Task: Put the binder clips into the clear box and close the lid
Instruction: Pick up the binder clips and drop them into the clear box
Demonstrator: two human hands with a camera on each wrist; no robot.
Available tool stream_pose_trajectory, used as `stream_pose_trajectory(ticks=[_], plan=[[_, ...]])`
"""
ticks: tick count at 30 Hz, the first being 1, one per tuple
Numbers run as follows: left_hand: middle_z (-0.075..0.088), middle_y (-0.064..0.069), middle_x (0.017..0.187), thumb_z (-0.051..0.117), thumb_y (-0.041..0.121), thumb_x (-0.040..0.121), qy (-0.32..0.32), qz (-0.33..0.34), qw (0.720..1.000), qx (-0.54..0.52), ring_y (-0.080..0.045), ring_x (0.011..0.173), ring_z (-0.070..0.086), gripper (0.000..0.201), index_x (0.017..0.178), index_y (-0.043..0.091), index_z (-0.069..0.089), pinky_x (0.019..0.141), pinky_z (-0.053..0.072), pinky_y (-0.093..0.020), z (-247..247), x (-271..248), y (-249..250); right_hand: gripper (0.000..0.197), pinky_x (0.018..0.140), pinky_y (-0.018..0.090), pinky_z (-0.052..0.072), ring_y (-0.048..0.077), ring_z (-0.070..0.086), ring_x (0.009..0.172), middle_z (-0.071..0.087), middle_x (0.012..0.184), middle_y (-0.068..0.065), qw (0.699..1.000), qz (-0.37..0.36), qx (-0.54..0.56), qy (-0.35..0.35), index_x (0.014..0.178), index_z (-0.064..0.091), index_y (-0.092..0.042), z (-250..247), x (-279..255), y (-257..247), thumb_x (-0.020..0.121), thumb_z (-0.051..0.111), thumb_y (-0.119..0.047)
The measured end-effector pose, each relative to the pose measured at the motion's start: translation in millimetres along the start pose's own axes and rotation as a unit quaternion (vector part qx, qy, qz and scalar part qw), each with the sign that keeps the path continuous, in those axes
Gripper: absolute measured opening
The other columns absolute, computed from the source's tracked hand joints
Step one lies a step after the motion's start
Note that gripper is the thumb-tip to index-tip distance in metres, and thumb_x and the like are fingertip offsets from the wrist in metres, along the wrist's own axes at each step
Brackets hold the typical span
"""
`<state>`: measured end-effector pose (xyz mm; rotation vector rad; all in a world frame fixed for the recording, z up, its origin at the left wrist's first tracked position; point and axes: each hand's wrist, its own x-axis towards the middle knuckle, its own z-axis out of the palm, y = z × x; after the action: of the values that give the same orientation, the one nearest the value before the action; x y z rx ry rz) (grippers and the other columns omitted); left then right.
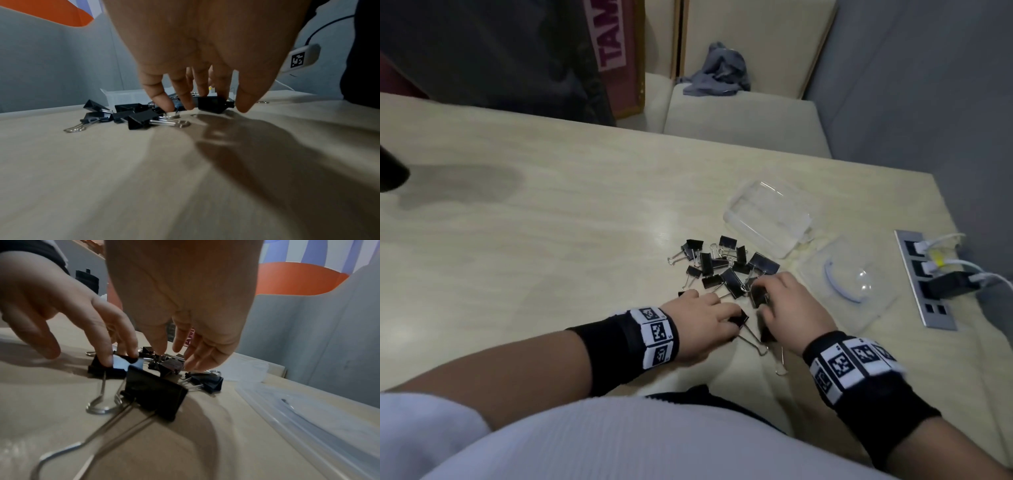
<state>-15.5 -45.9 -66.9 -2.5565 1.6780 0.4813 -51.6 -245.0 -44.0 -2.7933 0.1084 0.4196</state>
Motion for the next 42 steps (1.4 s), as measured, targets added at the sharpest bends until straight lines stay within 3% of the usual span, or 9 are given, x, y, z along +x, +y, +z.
stream_pose_trajectory(ticks=[4,10,14,21,26,31,37,39,42], plan=[[0.048,-0.003,0.123,0.054,0.031,0.088,-0.005,-0.057,0.998,-0.028,-0.027,0.108,0.050,0.036,0.123,0.024,0.051,0.084,0.043,-0.040,-4.5,2.4,-5.5,0.052,0.092,0.039,0.049,0.021,0.052,0.113,0.044,0.132,-0.003,0.999,-0.010,-0.006,-0.030,0.134,0.042,-0.033,4.8,5.7,3.2,0.085,0.059,-0.028],[0.043,-0.005,0.130,0.064,0.029,0.080,-0.051,-0.105,0.989,-0.094,-0.028,0.107,0.051,0.045,0.122,0.018,0.051,0.088,0.050,-0.040,0.1,-2.8,-14.9,0.061,0.078,0.038,0.052,0.026,0.060,0.099,0.044,0.129,0.002,0.997,0.020,-0.048,-0.051,0.134,0.036,-0.027,7.7,9.6,3.5,0.081,0.065,-0.034],[0.050,-0.002,0.123,0.063,0.036,0.078,-0.075,-0.110,0.989,-0.072,-0.027,0.104,0.055,0.047,0.121,0.020,0.052,0.086,0.049,-0.041,-8.9,2.3,-14.6,0.059,0.080,0.037,0.052,0.023,0.059,0.100,0.049,0.125,-0.001,0.997,0.018,-0.044,-0.057,0.129,0.040,-0.029,3.2,8.3,7.9,0.079,0.068,-0.043],[0.051,0.001,0.121,0.069,0.044,0.074,0.011,-0.172,0.974,-0.149,-0.022,0.105,0.057,0.057,0.125,0.025,0.052,0.086,0.051,-0.035,-39.1,9.9,-33.9,0.064,0.078,0.023,0.045,0.004,0.049,0.091,0.047,0.106,-0.012,0.995,0.009,0.089,-0.036,0.130,0.041,-0.033,-2.1,-4.8,17.9,0.075,0.073,-0.043],[0.047,-0.001,0.126,0.073,0.036,0.073,0.030,-0.217,0.963,-0.158,-0.022,0.108,0.058,0.084,0.145,0.027,0.031,0.088,0.053,-0.039,-65.9,45.9,-64.8,0.054,0.084,0.029,0.049,0.009,0.055,0.096,0.051,0.110,-0.010,0.995,0.014,0.076,-0.054,0.122,0.047,-0.035,0.5,-6.1,21.3,0.076,0.071,-0.045],[0.046,-0.006,0.132,0.077,0.033,0.072,-0.018,-0.254,0.952,-0.170,-0.028,0.105,0.061,0.107,0.154,0.032,0.008,0.072,0.048,-0.032,-82.5,86.8,-80.2,0.055,0.082,0.029,0.049,0.013,0.057,0.101,0.052,0.116,-0.008,0.995,0.011,0.063,-0.074,0.121,0.043,-0.034,2.9,-7.7,18.4,0.075,0.071,-0.046],[0.048,-0.007,0.133,0.073,0.035,0.075,-0.085,-0.271,0.946,-0.159,-0.029,0.115,0.057,0.082,0.146,0.027,0.033,0.087,0.052,-0.040,-85.8,105.0,-78.3,0.060,0.084,0.034,0.050,0.020,0.060,0.102,0.058,0.120,-0.004,0.996,0.002,0.047,-0.073,0.128,0.037,-0.032,5.0,-11.6,14.2,0.078,0.068,-0.042],[0.051,-0.006,0.131,0.072,0.037,0.074,-0.100,-0.264,0.948,-0.147,-0.028,0.113,0.057,0.078,0.144,0.026,0.039,0.085,0.052,-0.036,-86.6,101.4,-75.8,0.067,0.083,0.030,0.049,0.015,0.059,0.103,0.056,0.120,-0.009,0.993,0.009,0.083,-0.078,0.132,0.035,-0.035,2.1,-13.2,15.5,0.076,0.070,-0.045],[0.055,-0.004,0.130,0.072,0.040,0.076,-0.135,-0.256,0.948,-0.136,-0.025,0.114,0.057,0.077,0.144,0.025,0.040,0.083,0.046,-0.030,-87.8,88.4,-70.8,0.065,0.082,0.024,0.047,0.000,0.052,0.089,0.048,0.104,-0.021,0.985,-0.017,0.144,-0.097,0.132,0.037,-0.041,-6.1,-16.3,15.9,0.077,0.070,-0.049]])
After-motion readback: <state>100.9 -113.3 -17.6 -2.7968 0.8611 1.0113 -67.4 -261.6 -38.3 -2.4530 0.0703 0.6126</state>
